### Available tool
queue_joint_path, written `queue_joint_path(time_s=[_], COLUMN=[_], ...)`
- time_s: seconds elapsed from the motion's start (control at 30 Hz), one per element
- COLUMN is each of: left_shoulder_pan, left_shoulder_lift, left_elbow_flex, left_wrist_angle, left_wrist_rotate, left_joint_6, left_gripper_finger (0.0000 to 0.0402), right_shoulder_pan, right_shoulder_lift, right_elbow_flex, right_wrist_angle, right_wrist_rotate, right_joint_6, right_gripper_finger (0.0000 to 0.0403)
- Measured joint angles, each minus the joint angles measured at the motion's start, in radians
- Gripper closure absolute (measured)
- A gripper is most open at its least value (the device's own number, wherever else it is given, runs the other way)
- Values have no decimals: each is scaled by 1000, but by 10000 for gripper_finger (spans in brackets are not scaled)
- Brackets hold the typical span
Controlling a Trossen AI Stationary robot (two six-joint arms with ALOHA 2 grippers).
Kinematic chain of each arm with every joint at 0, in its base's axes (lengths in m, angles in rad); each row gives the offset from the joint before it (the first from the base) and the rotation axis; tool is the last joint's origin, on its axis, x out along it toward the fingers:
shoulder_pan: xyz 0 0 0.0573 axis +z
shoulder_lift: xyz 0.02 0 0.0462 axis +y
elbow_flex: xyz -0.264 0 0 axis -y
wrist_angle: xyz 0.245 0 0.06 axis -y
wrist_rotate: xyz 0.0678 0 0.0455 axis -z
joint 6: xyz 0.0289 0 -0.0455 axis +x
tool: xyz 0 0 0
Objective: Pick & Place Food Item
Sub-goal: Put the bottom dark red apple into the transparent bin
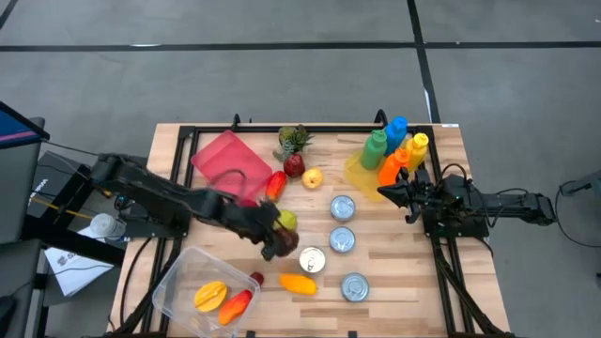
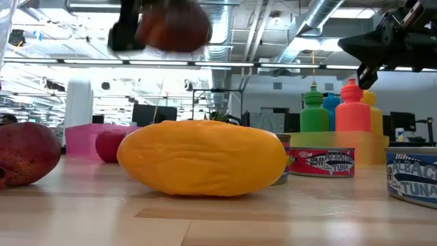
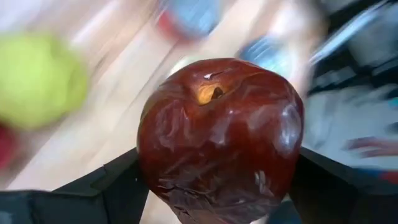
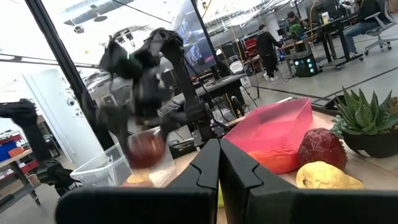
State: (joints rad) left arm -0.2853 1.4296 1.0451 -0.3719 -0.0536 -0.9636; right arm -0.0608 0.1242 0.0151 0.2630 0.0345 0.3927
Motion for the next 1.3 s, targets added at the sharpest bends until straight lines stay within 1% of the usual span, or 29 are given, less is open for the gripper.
queue_joint_path(time_s=[0.13, 0.2, 0.27, 0.33, 0.4, 0.47, 0.53, 0.63, 0.73, 0.8, 0.9, 1.03, 1.3], left_shoulder_pan=[2, -16, -45, -89, -150, -231, -316, -430, -513, -550, -586, -613, -614], left_shoulder_lift=[-167, -246, -315, -368, -404, -419, -422, -402, -360, -330, -278, -213, -126], left_elbow_flex=[2, 3, 3, 3, 3, 3, 2, 3, 2, 2, 2, 2, 2], left_wrist_angle=[95, 93, 41, -39, -119, -161, -193, -188, -225, -281, -371, -444, -561], left_wrist_rotate=[23, 42, 59, 64, 82, 90, 96, 95, 93, 86, 90, 108, 127], left_joint_6=[-23, -79, -175, -303, -430, -546, -654, -784, -854, -879, -902, -906, -912], left_gripper_finger=[89, 87, 87, 89, 90, 89, 87, 87, 88, 88, 85, 84, 83], right_shoulder_pan=[0, 0, 0, 0, 0, 0, 0, 0, 0, 0, 0, 0, 0], right_shoulder_lift=[0, 0, 0, 0, 0, 0, 0, 0, 0, 0, 0, 0, 0], right_elbow_flex=[0, 0, 0, 0, 0, 0, 0, 0, 0, 0, 0, 0, 0], right_wrist_angle=[1, 1, 0, 0, 0, 0, 0, 0, 0, 0, 1, 0, 0], right_wrist_rotate=[0, 0, 0, 0, 0, 0, 0, 0, 0, 0, 0, 0, 0], right_joint_6=[0, 0, 0, 0, 0, 0, 0, 0, 0, 0, 0, 0, 0], right_gripper_finger=[403, 403, 403, 403, 403, 403, 403, 403, 403, 403, 403, 403, 403])
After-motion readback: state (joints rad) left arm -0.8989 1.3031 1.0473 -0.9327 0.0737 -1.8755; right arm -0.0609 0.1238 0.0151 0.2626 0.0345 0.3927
